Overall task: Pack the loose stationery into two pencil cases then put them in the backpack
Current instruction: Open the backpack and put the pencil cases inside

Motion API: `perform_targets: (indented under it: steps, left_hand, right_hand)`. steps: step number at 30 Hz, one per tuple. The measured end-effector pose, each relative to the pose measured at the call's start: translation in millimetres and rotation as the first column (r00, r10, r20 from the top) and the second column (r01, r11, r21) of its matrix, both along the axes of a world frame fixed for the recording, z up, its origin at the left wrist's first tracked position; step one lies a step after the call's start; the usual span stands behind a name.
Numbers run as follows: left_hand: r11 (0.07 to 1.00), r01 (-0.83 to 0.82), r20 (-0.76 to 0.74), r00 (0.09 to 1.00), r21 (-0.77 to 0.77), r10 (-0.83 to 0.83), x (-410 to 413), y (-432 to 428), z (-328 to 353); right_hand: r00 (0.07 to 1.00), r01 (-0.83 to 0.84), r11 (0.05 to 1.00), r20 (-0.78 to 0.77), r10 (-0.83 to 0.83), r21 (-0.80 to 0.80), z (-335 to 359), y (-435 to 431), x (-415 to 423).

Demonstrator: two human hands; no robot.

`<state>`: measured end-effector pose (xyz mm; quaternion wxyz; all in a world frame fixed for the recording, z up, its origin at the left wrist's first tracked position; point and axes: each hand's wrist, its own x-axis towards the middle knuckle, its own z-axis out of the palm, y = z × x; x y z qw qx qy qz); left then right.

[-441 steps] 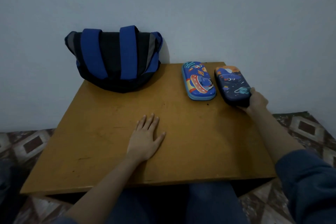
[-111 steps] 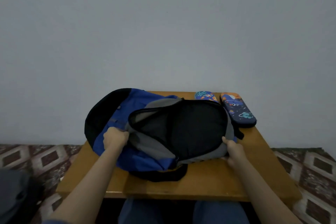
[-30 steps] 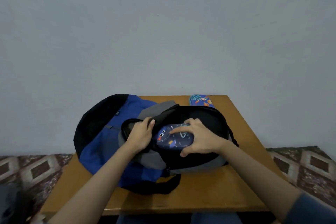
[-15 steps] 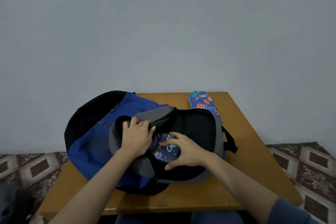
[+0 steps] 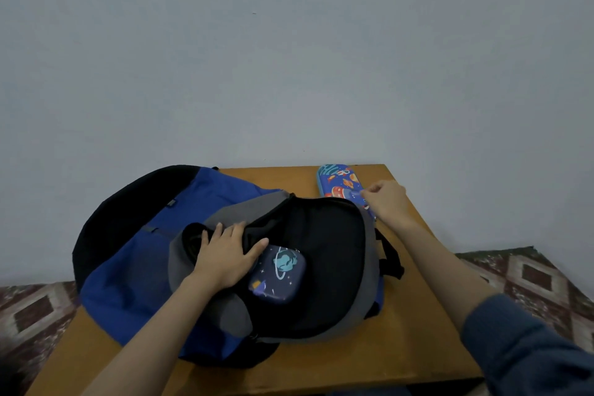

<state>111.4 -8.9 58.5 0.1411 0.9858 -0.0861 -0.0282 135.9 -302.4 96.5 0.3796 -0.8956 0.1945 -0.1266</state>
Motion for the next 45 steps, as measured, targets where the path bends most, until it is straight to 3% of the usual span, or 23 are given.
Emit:
perform_targets:
  steps: [2, 6, 10, 17, 23, 29, 32, 36, 38, 42, 45]
  left_hand:
    - [1.0, -0.008, -0.006, 1.0, 0.013, 0.008, 2.4, -1.1, -1.9]
    - [0.999, -0.01, -0.001, 1.0, 0.036, 0.01, 6.7, -2.6, -3.7]
    - [0.999, -0.015, 0.007, 1.0, 0.039, 0.015, 8.0, -3.0, -6.5]
    - [0.998, -0.026, -0.011, 1.0, 0.049, 0.026, 7.3, -4.7, -5.0]
    - [0.999, -0.028, -0.015, 0.999, 0.045, 0.028, 5.9, -3.8, -4.3]
    - [0.996, -0.031, -0.023, 0.999, 0.081, 0.033, 6.5, -5.5, -1.5]
    - [0.996, -0.039, -0.012, 0.999, 0.085, 0.04, 3.9, -8.8, 2.2]
    - [0.996, -0.086, -0.004, 0.996, 0.006, 0.086, 0.1, -12.4, 9.3]
    - [0.987, -0.132, 0.033, 0.99, -0.095, 0.135, -2.6, -12.0, 15.2]
    - [0.929, -0.176, 0.093, 0.972, -0.325, 0.217, -4.2, -5.8, 26.6]
    - [0.908, -0.155, 0.154, 0.961, -0.389, 0.23, -5.1, -3.4, 33.3]
  right_hand:
    - [0.992, 0.04, 0.999, -0.116, -0.041, -0.005, -10.8, -16.9, 10.3]
    - [0.956, 0.115, 0.968, -0.29, -0.048, 0.221, -40.7, -31.0, 31.3]
    - [0.946, 0.199, 0.91, -0.315, -0.082, 0.363, -60.7, -36.6, 44.8]
    - [0.971, 0.198, 0.85, -0.219, -0.1, 0.489, -66.5, -38.6, 52.3]
    - [0.972, 0.233, 0.802, -0.108, -0.209, 0.55, -75.7, -69.2, 50.1]
    - [0.866, 0.413, 0.744, 0.028, -0.5, 0.525, -38.9, -80.3, -1.3]
    - [0.833, 0.393, 0.718, 0.109, -0.543, 0.574, -31.1, -90.6, -21.5]
    - [0.863, 0.299, 0.662, 0.101, -0.495, 0.687, -7.5, -92.6, -35.4]
    - [0.916, 0.207, 0.639, 0.083, -0.393, 0.741, 10.9, -82.1, -39.9]
    - [0.991, 0.109, 0.739, -0.011, -0.137, 0.665, 30.1, -51.3, -40.2]
    - [0.997, 0.078, 0.784, -0.044, -0.065, 0.616, 28.1, -19.8, -36.6]
